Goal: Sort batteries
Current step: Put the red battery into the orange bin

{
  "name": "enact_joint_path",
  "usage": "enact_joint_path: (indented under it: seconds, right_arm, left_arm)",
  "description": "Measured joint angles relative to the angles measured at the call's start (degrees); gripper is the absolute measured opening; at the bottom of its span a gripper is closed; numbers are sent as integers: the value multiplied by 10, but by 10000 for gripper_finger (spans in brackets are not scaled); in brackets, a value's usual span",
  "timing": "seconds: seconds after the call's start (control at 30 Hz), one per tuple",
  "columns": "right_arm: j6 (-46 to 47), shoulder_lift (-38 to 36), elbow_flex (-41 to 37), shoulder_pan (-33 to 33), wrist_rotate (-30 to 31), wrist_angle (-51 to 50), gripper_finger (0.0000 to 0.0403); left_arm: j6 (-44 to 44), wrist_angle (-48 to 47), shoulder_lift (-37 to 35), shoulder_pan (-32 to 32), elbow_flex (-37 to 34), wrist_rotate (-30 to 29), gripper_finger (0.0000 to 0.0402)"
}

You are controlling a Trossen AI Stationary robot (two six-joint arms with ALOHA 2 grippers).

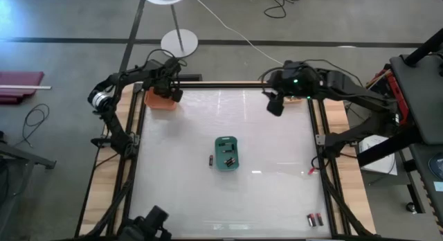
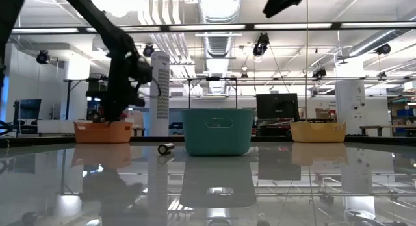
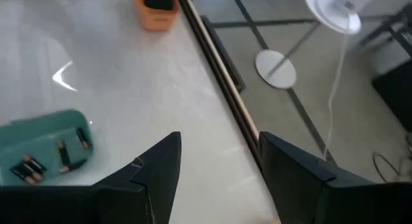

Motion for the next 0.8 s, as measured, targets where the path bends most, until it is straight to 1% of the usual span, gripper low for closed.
enact_joint_path:
  seconds: [0.17,0.3,0.5,0.57,0.67,0.8]
  right_arm:
    - [16,-36,0,-23,0,-33,198]
    - [30,-59,0,-26,4,-33,190]
    - [40,-76,-1,-27,25,-31,185]
    - [49,-77,-1,-27,26,-27,189]
    - [51,-78,-1,-27,26,-18,199]
    - [54,-77,-1,-27,26,-10,213]
  left_arm:
    - [-14,16,49,29,-15,5,22]
    - [-14,78,56,30,-23,8,22]
    - [-38,94,68,32,-39,19,24]
    - [-51,96,68,31,-44,20,40]
    - [-76,85,67,30,-44,30,79]
    - [-62,78,36,26,-44,107,132]
